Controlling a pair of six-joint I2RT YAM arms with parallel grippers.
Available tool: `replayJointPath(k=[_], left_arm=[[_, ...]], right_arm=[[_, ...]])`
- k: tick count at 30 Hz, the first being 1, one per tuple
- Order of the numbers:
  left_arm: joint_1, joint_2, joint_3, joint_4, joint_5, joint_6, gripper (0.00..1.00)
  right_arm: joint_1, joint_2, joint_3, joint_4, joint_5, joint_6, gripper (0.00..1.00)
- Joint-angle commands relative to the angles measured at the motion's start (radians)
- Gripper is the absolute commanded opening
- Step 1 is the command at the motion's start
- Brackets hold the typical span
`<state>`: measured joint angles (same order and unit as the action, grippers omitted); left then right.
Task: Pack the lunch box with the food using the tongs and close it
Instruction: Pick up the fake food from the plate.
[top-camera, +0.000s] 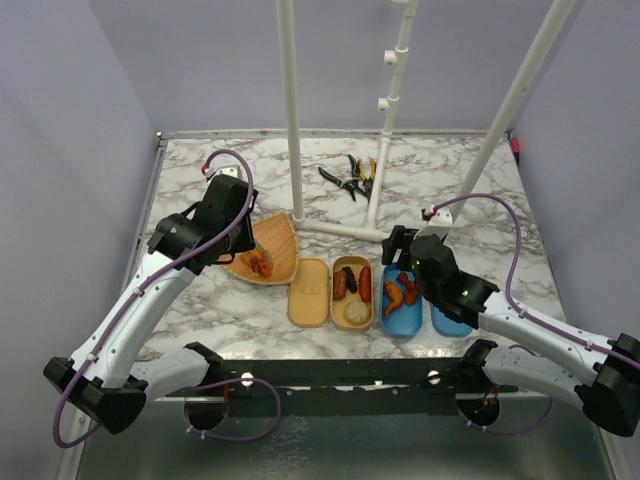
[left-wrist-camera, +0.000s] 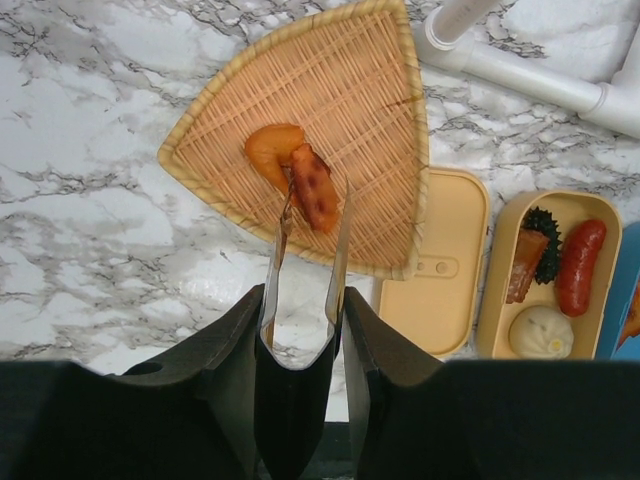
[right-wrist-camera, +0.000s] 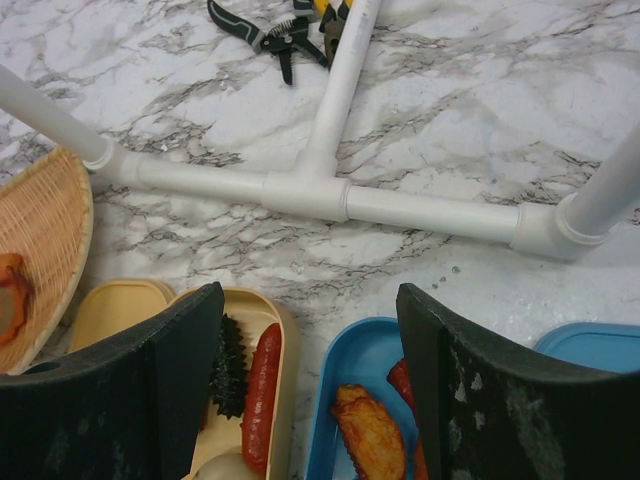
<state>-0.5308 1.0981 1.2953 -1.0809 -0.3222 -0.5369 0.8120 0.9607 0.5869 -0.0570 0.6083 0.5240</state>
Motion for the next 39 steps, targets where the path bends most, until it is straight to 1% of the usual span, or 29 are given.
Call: replayJointPath(k=[1,22,25,29,39], left_arm=[[0.007,-0.014,-0.033,0.045,0.021,-0.007,0.35],[0.018,0.037,-0.074,0.146,0.009,0.038,0.36],[0.018,0.034,-0.075,0.166,0.009,0.039,0.32],[0.018,0.016,-0.044,0.17,0.007,0.044,0.27],[0.019,0.007,0.052,0.129,0.047,0.077,0.26]], right_arm=[[-0.002,-0.017,-0.012,-0.012,-0.012,0.022,0.75],[-0.002,-0.036,-0.022,-0.03,-0.004,0.04,0.75],[-0.002,-0.036,-0.022,-0.03,-0.005,0.042,0.74],[-0.002,-0.03,-0.024,-0.032,-0.004,0.047,0.74],[-0.002,-0.026,-0.019,-0.032,0.014,0.044,0.74]])
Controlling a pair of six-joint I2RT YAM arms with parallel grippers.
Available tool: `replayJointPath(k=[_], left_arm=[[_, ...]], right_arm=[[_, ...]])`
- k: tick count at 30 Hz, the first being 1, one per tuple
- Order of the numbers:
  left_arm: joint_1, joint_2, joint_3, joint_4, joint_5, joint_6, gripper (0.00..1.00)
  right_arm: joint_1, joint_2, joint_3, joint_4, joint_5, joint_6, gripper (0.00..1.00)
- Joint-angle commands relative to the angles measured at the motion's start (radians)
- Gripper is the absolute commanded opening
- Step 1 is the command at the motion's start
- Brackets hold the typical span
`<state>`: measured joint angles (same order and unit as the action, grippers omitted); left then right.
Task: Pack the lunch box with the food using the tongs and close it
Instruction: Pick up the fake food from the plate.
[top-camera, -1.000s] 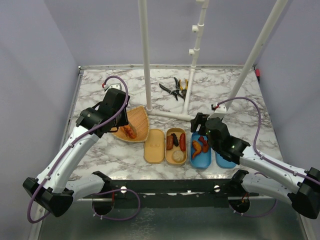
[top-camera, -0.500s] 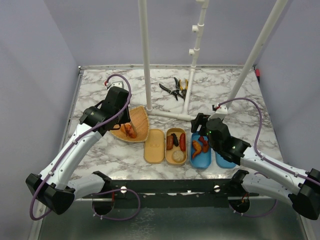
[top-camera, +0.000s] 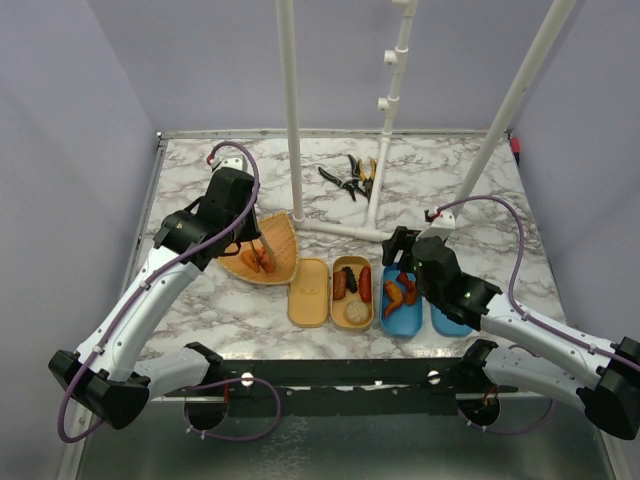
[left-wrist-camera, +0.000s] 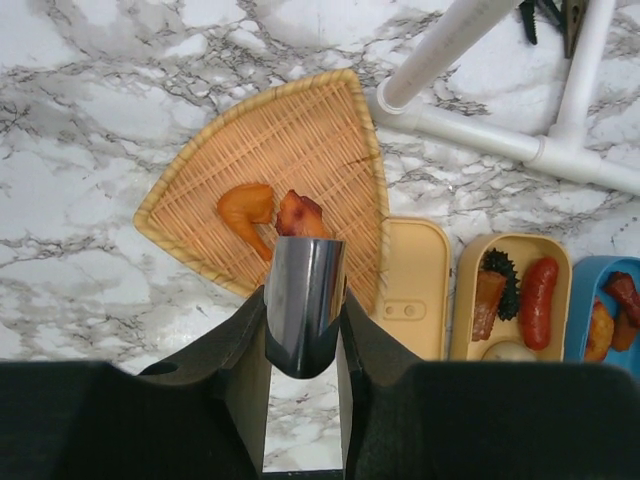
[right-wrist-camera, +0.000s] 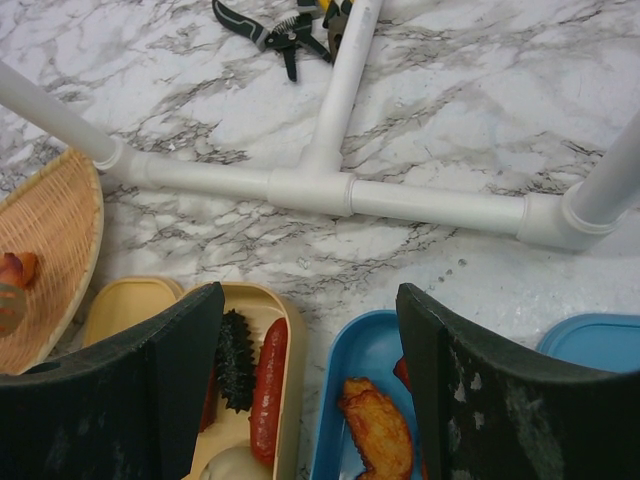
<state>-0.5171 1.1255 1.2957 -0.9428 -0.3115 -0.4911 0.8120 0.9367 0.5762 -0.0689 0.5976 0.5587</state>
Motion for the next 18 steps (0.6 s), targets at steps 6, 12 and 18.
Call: replayJointPath(k=[6,12,18], left_arm=[[0.005,-0.022,0.087,-0.005,0.117,0.111,0.25],[0.002,0.026,0.163,-0.005,0.304,0.198,0.24],[-0.067,0.081,0.196,0.007,0.395,0.234,0.23]], right_arm=[[-0.003,-0.013,0.002,-0.05,0.104,0.006,0.74],[-0.097,-0.064,0.0,-0.082,0.138,-0.023,0.75],[-0.272,-0.126,-0.048,-0.071,0.057,-0.045,0.75]])
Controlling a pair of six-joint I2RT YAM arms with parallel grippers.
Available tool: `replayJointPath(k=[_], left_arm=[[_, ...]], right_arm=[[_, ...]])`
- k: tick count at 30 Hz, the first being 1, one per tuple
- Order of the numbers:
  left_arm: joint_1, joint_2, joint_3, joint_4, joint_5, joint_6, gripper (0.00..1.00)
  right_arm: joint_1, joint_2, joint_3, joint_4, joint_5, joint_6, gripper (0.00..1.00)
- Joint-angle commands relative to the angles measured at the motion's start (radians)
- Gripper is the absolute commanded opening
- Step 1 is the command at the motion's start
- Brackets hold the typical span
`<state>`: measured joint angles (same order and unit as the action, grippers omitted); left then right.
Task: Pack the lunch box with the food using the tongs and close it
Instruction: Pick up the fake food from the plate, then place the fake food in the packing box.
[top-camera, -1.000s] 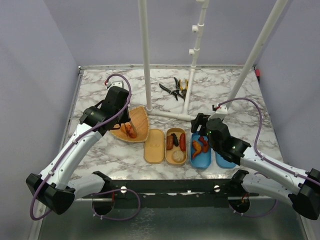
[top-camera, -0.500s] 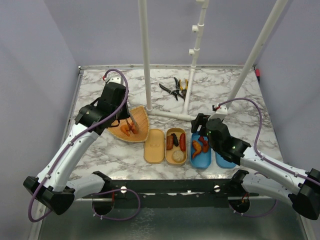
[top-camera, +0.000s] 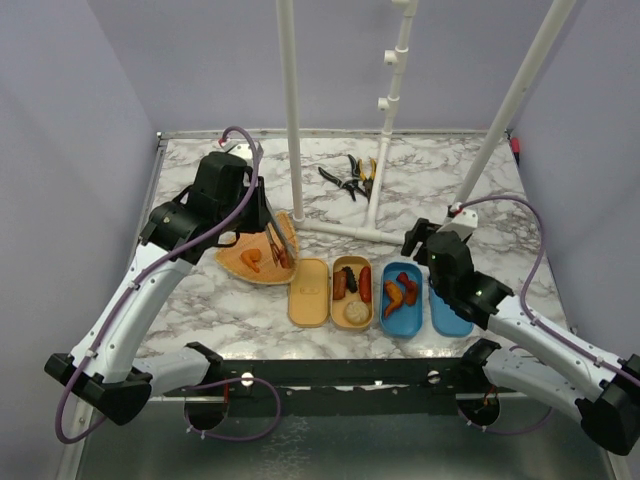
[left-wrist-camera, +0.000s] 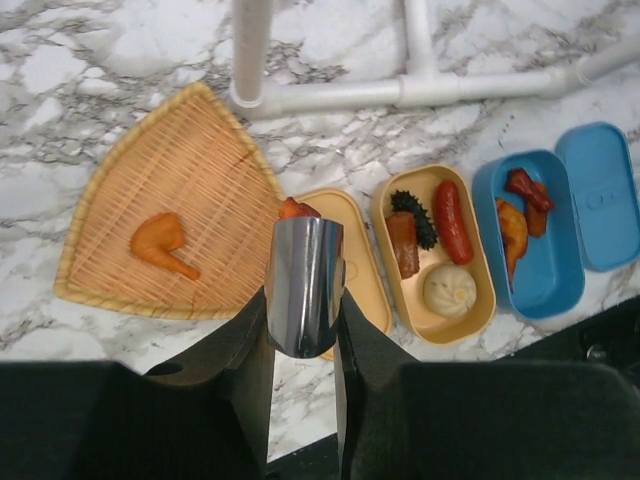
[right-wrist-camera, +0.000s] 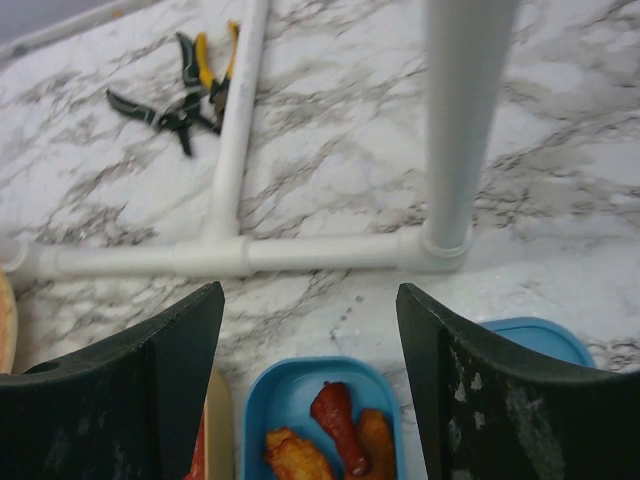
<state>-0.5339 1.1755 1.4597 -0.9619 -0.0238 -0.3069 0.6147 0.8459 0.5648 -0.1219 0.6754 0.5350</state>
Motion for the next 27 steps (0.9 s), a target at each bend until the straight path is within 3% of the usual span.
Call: replayJointPath(k=[1,7,16,27], left_arm=[[-0.074,0.038,0.037,0.033,0.105,0.047,0.23],[-0.287,0.116,0.081,0.091,0.01,-0.004,0.23],[-0.433,0.168,0.067,0.309,0.071,-0.086,0.22],[-0.563,0.289,0.074,0.38,0.063,-0.09,0.22]], right_arm=[[-0.1,-0.04,-0.044,-0.019,-0.034,-0.022,0.74],[-0.188,-0.051,-0.071,-0.018,-0.057,-0.012,0.75],[-0.21,-0.062,-0.089,-0.013,-0.003,0.004,0.75],[-0.211,-0.096,-0.086,-0.035,0.047,0.011,0.74]])
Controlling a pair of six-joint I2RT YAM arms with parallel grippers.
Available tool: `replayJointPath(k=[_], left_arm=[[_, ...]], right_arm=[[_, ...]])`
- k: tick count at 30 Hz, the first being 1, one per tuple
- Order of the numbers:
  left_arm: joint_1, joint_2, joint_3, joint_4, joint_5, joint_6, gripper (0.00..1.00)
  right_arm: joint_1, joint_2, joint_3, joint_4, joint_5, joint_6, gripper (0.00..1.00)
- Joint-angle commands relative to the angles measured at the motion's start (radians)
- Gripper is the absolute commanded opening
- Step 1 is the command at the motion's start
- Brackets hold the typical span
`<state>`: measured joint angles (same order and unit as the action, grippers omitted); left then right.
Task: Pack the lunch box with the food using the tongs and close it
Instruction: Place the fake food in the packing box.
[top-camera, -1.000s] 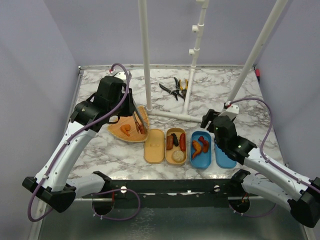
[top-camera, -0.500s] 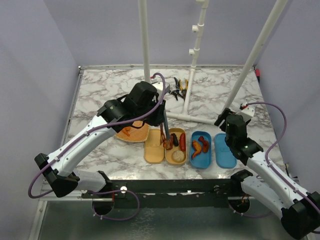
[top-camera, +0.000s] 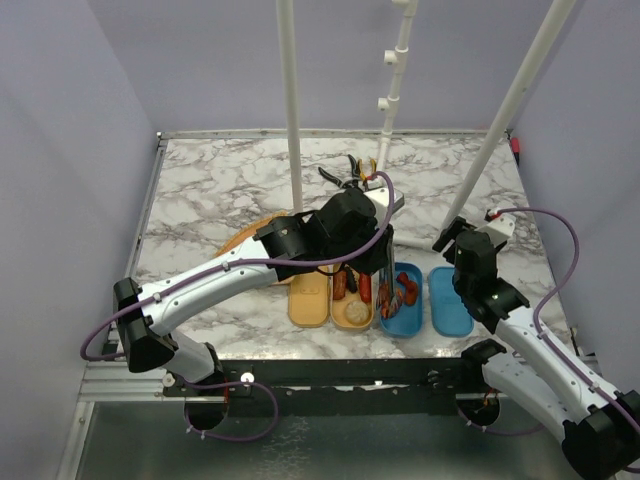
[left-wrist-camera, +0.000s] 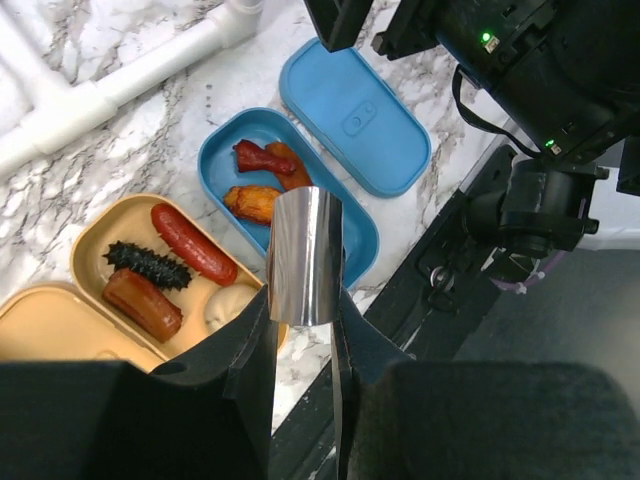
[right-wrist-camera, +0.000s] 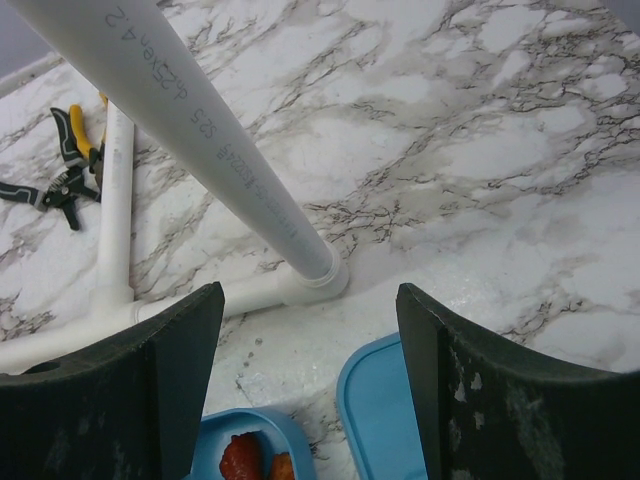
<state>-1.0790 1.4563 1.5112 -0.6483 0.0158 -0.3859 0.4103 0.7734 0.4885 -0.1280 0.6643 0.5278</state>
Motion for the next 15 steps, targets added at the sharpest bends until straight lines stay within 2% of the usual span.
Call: replayJointPath(k=[1,15], left_arm=[[-0.022,0.012,0.015,0.075,0.027,-0.015,0.22],[-0.039,0.085,-0.011,0.151,0.075,-0.019,0.23]], right_arm=[[-0.007,-0.027,-0.01,-0.03,0.058,0.019,0.75],[-0.007,-0.037,-0.015,-0.037,0.052,0.018,0.75]])
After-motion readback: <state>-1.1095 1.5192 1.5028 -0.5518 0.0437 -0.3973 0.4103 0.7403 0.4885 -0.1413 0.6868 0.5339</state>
